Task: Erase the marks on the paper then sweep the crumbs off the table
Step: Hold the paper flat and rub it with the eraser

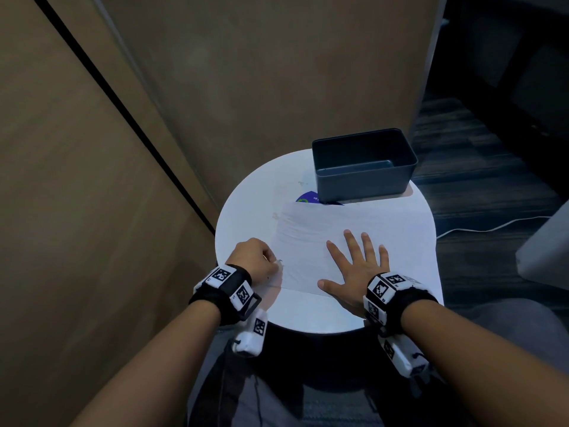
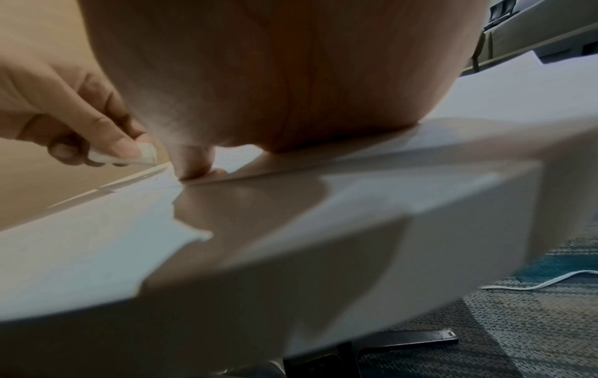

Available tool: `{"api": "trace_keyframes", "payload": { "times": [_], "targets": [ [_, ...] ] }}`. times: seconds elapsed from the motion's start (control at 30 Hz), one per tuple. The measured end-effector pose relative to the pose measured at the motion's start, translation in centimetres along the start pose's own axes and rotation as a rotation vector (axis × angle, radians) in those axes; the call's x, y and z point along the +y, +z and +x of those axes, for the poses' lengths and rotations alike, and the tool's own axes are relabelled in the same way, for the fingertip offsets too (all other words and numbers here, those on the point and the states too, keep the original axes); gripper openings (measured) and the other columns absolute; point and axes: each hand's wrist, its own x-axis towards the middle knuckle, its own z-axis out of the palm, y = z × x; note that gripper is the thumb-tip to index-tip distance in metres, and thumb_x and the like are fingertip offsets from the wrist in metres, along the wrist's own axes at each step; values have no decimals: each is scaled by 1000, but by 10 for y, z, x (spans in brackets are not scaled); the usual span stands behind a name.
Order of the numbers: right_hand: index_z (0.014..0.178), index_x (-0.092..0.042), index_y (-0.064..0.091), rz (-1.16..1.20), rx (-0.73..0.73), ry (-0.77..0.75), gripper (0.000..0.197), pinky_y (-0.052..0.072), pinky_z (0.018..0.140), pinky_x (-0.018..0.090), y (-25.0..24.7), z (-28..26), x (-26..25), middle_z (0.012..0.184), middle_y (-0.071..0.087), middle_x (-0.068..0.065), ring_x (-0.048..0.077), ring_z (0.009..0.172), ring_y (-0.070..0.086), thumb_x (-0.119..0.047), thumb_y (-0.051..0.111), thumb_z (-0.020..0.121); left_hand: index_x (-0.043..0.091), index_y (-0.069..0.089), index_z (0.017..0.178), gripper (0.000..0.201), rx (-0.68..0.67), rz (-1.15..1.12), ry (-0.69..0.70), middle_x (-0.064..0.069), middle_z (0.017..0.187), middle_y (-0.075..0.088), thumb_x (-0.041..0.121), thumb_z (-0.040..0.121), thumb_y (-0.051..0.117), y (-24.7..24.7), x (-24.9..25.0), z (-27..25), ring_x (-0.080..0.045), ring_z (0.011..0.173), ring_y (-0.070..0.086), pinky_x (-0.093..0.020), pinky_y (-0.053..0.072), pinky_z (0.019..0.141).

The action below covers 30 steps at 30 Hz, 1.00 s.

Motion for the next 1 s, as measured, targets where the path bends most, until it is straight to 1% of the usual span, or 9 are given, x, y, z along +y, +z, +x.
{"api": "trace_keyframes", "payload": {
  "times": [0.1, 0.2, 0.27, 0.33, 0.47, 0.6, 0.73, 0.87, 1.0],
  "targets": [
    [148, -46, -23, -2, -5, -2, 87, -16, 115, 59, -2, 0, -2, 154, -41, -4, 29, 144, -35, -84, 18, 82, 16, 74, 82, 11, 12, 48, -69, -5, 89, 72, 25, 86, 70, -4, -6, 2, -26, 85, 68, -31, 56, 72],
    [148, -47, -23, -2, 5, -6, 87, -15, 115, 60, -3, 2, 0, 153, -42, -5, 29, 143, -35, -85, 17, 81, 13, 73, 88, 15, 89, 110, -16, -8, 93, 72, 27, 87, 68, -10, -3, 5, -28, 88, 67, -33, 56, 75],
    [147, -47, -23, -8, -2, -2, 87, -15, 115, 60, 0, 2, 2, 153, -42, -4, 30, 144, -35, -85, 17, 81, 17, 73, 83, 8, 33, 70, 27, -5, 89, 71, 24, 83, 70, -6, 4, 2, -24, 86, 67, -30, 55, 73],
    [147, -47, -23, -6, -6, -2, 87, -15, 115, 60, 3, 2, 1, 153, -42, -4, 30, 143, -35, -85, 17, 80, 17, 73, 82, 6, 0, 58, -10, -4, 88, 71, 22, 82, 71, -3, 4, -2, -24, 84, 68, -29, 55, 71],
    [148, -46, -22, -1, 1, -9, 86, -15, 115, 60, 0, 2, -2, 154, -42, -4, 30, 144, -35, -84, 18, 81, 14, 70, 87, 16, 108, 141, -29, -8, 93, 70, 29, 85, 69, -6, -6, 2, -28, 87, 65, -33, 55, 73],
    [148, -46, -23, -3, 0, 4, 86, -15, 115, 60, 1, 0, 0, 154, -42, -4, 30, 144, -35, -84, 17, 81, 19, 71, 79, 8, 3, 65, 42, -1, 85, 70, 26, 82, 72, 4, 6, -6, -21, 84, 66, -28, 53, 70],
    [148, -46, -23, -2, 3, 0, 86, -15, 115, 60, 0, 1, -3, 154, -42, -5, 29, 143, -35, -84, 16, 82, 12, 71, 83, 15, 83, 126, -23, -7, 90, 71, 27, 84, 68, 1, -1, 0, -28, 85, 66, -33, 56, 73],
    [148, -46, -23, -8, 12, 12, 86, -15, 116, 60, -2, 1, 2, 154, -41, -4, 30, 144, -34, -85, 16, 81, 16, 73, 82, 13, -6, 25, 56, -2, 85, 72, 30, 83, 73, 3, 10, -3, -21, 83, 67, -29, 55, 73],
    [148, -46, -23, -17, 16, 2, 87, -14, 116, 60, 2, 3, -2, 154, -41, -4, 30, 144, -34, -85, 14, 80, 13, 73, 85, 13, 12, 76, -27, -6, 89, 72, 26, 83, 71, 3, 7, -4, -27, 86, 67, -32, 56, 73]
  ]
}}
